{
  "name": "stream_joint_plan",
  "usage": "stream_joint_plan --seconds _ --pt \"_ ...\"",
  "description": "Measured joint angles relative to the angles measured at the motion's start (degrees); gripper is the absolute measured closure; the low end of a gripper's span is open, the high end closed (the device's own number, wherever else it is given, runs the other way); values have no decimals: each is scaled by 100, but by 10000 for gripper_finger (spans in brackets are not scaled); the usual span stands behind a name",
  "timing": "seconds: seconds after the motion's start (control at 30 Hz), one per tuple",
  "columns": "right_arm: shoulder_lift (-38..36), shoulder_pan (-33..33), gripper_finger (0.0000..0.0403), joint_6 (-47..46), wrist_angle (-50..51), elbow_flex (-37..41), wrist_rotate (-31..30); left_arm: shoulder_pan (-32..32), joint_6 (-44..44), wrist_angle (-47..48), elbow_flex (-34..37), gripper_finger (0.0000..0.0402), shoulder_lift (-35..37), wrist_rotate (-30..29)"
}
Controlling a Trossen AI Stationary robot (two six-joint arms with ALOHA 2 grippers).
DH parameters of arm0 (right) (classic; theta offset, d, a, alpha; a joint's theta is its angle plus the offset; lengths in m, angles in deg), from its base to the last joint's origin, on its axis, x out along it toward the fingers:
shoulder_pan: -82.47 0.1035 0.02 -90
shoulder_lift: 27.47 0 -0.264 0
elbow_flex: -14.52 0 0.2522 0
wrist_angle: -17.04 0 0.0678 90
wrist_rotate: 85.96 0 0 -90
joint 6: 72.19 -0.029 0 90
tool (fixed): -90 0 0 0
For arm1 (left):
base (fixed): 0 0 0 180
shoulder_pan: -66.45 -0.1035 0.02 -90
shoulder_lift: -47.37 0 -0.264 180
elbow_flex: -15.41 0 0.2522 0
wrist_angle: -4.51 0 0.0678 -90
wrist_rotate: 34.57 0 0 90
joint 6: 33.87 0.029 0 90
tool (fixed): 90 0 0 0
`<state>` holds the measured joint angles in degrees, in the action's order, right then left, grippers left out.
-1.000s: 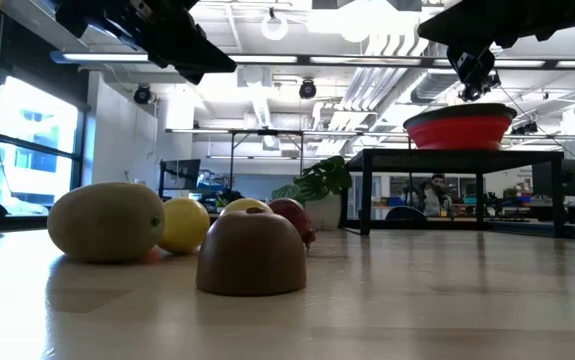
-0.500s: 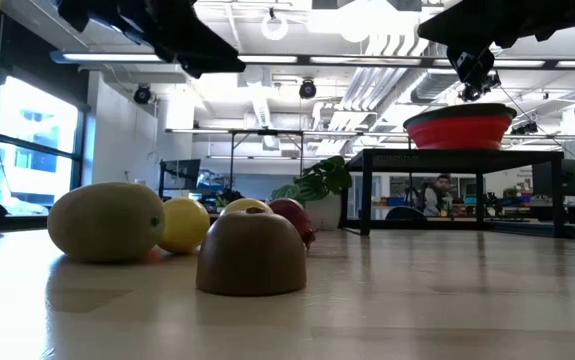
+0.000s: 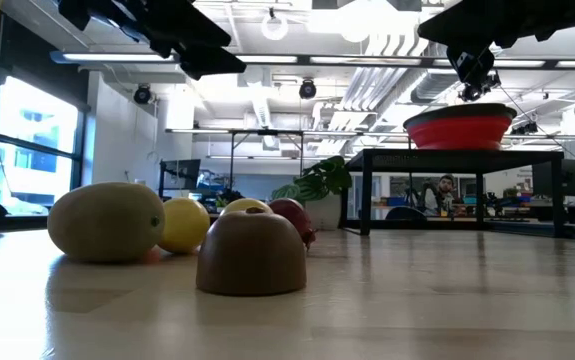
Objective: Pick & Place Fruit
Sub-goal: Put the red pomegranate into the red strainer bowl
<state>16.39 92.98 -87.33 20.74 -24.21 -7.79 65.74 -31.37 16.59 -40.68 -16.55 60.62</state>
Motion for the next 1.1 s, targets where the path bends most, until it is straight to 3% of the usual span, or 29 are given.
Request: stream_joint_plan --seconds 0.23,0.8,0.93,1.1 --pt "-2 0 398 42 0 0 0 76 -541 -24 0 91 0 -25" --pt "-2 0 398 44 20 -1 1 374 -730 -139 -54 128 -118 -568" --pt "-2 0 398 44 30 -4 0 374 -705 79 -529 128 -578 -571" --pt "-2 0 398 44 47 -4 1 373 -244 1260 -1418 129 -1265 -543"
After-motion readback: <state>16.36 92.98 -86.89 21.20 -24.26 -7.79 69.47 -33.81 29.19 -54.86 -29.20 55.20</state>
